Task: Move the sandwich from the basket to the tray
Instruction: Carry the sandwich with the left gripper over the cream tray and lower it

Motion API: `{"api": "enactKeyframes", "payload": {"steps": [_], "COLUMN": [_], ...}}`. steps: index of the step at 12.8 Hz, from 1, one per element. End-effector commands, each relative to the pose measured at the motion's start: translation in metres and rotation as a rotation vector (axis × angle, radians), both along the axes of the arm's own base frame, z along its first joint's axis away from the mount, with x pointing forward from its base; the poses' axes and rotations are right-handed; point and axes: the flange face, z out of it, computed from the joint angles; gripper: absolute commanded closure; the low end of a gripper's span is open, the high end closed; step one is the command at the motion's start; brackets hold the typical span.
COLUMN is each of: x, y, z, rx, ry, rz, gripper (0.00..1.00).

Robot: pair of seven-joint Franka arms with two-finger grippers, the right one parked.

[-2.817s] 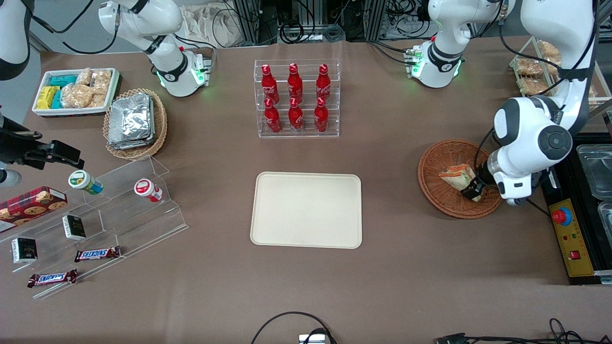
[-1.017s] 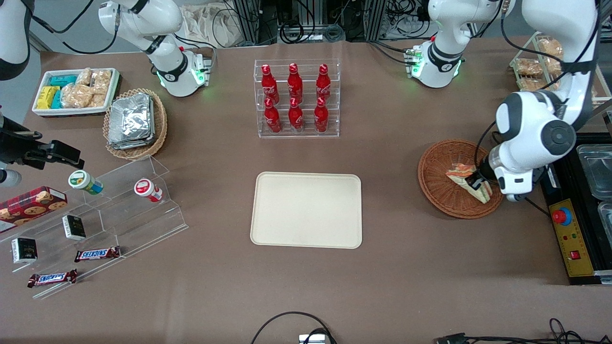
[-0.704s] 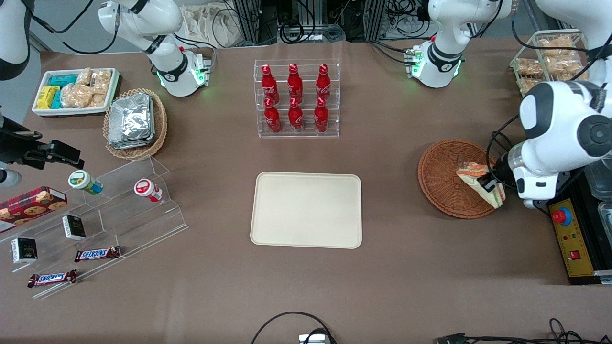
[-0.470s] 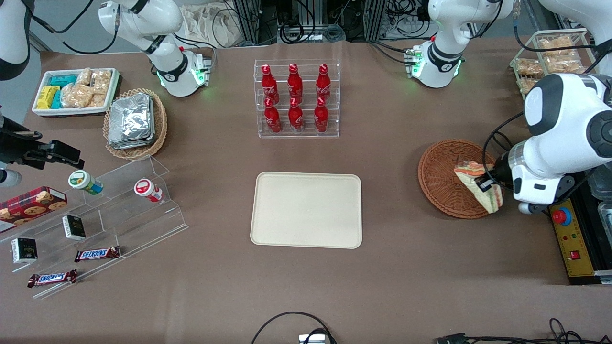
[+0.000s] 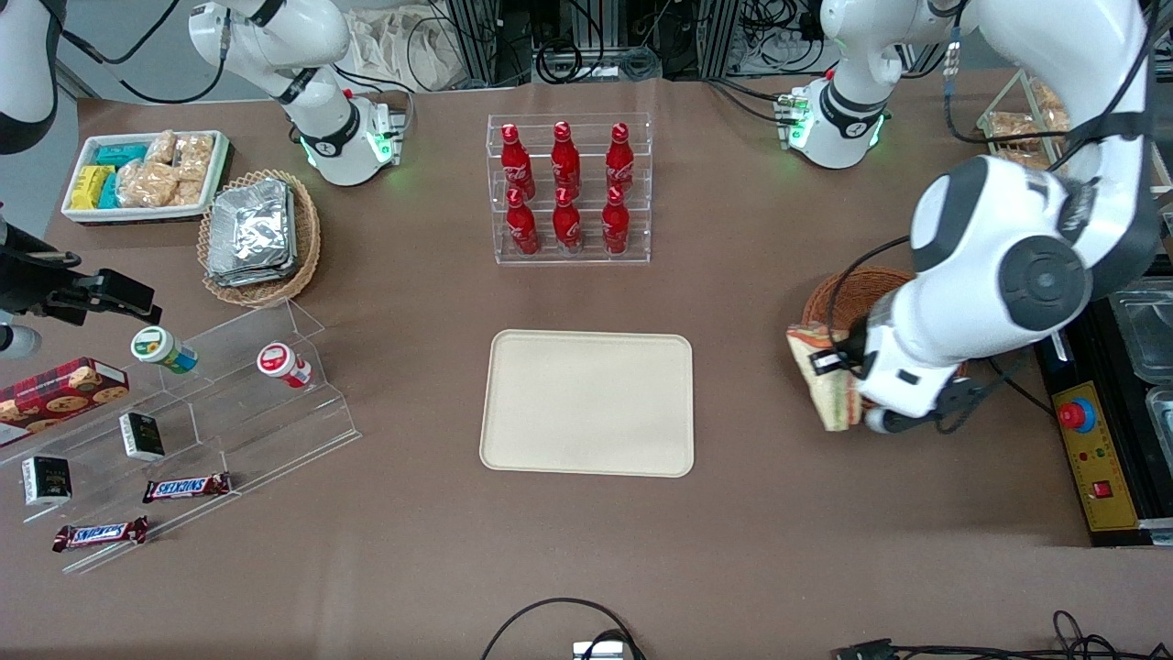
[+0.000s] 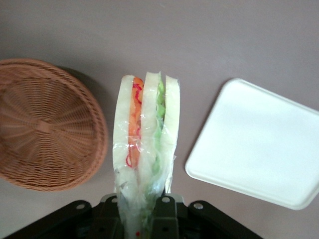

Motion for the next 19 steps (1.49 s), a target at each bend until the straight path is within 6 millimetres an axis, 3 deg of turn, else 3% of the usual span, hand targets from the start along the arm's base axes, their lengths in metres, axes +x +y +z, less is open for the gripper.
{"api": "enactKeyframes", "payload": {"steps": [1, 3, 7, 10, 17, 19], "x": [0.001, -0.004, 0.003, -0.008, -0.008, -0.006], "y": [-0.051, -0.088, -0.108, -0.154, -0.166, -0.169], "z": [-0.03, -0.054, -0.101, -0.138, -0.224, -0.232], "rx": [-0.018, -0.016, -0.056, -0.081, -0.078, -0.097], "ry": [0.028, 0.002, -0.001, -0.029, -0.043, -0.071], "rz": [-0.14, -0.184, -0.2, -0.237, -0.337, -0.333], "gripper": [1.0, 1.0, 1.0, 1.0, 1.0, 0.94]}}
